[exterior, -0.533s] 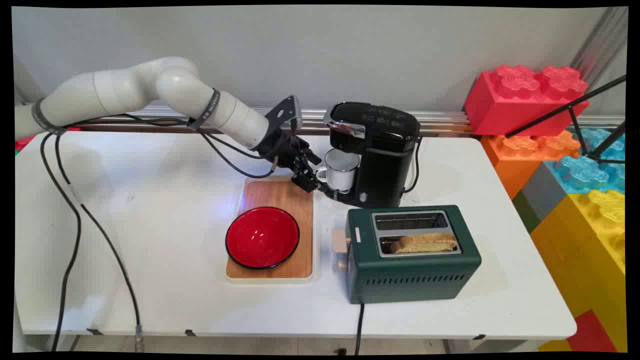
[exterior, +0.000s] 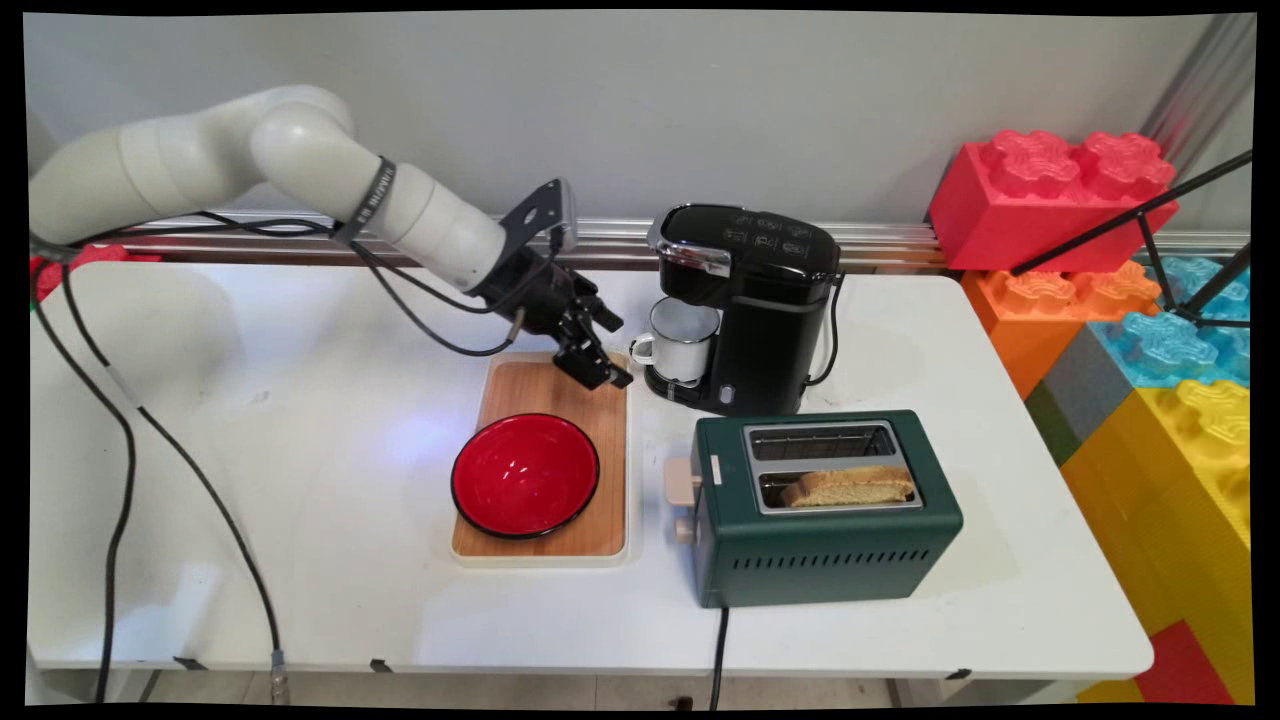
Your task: Press the toaster switch
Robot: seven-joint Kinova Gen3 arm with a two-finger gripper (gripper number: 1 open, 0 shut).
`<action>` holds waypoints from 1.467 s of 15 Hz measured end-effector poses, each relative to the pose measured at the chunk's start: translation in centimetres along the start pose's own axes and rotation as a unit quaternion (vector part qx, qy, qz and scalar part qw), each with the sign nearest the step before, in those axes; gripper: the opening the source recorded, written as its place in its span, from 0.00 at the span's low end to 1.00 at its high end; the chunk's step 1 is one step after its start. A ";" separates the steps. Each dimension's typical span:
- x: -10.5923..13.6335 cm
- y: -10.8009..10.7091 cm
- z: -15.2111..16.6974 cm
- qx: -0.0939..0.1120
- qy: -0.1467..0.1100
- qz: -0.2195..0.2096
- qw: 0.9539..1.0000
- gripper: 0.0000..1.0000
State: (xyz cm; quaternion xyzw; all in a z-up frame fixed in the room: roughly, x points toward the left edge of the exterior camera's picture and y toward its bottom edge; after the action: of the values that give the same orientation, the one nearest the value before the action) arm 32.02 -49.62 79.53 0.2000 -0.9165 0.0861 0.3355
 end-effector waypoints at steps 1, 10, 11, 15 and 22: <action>0.0 0.8 -0.7 -0.007 -0.003 0.000 1.000 1.00; 1.2 8.5 -6.1 -0.070 -0.008 0.004 0.998 1.00; 1.5 9.3 -6.6 -0.075 -0.004 0.007 0.997 1.00; 2.3 12.1 -8.3 -0.088 0.009 0.023 0.996 1.00; 2.7 14.7 -10.3 -0.080 0.016 0.048 0.995 1.00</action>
State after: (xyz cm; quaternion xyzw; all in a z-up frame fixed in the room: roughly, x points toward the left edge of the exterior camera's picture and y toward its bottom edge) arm 29.91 -34.14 88.79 0.1270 -0.9235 0.0311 0.3606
